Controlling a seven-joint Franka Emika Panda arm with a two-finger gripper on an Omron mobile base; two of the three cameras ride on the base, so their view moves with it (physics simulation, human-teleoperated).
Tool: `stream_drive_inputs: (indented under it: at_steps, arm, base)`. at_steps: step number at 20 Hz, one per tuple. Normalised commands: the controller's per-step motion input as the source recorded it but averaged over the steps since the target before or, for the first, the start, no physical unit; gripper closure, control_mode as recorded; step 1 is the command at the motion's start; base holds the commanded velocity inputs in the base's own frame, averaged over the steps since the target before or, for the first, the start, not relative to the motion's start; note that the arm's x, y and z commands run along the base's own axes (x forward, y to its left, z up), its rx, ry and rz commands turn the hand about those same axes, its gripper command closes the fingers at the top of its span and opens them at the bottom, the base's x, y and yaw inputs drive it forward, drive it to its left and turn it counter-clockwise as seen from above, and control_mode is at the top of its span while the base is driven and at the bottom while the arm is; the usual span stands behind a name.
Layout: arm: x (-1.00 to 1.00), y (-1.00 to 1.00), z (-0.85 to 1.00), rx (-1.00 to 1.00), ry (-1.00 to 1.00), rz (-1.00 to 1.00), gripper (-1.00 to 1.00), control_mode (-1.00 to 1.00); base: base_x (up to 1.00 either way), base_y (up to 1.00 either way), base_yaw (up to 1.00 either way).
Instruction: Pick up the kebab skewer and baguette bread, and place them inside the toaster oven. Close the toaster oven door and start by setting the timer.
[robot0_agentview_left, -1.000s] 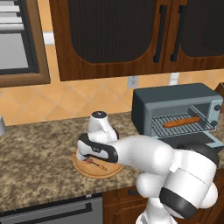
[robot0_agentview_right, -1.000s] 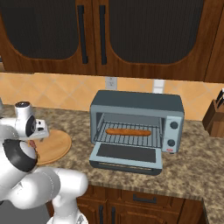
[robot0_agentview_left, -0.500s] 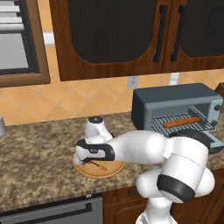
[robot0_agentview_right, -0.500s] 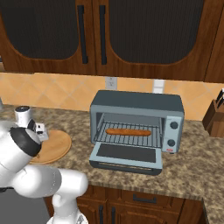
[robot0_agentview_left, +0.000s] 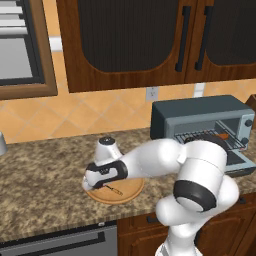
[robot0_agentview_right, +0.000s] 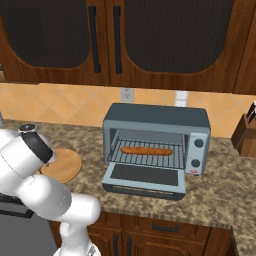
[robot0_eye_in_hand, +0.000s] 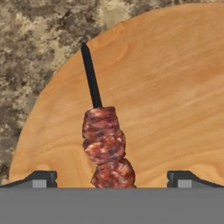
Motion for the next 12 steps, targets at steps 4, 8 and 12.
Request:
stream_drive_inputs:
  at_steps: [4, 8, 12]
  arm:
    - [0.0, 0.11, -0.13, 0.0, 0.0, 0.0, 1.0, -1.0]
    - [0.0, 0.01, -0.13, 0.0, 0.0, 0.0, 1.0, -1.0]
    - [0.0, 0.0, -0.02, 0.0, 0.0, 0.0, 1.0, -1.0]
  base:
    - [0.0, 0.0, 0.0]
    - [0.0, 0.0, 0.0]
    - [0.0, 0.0, 0.0]
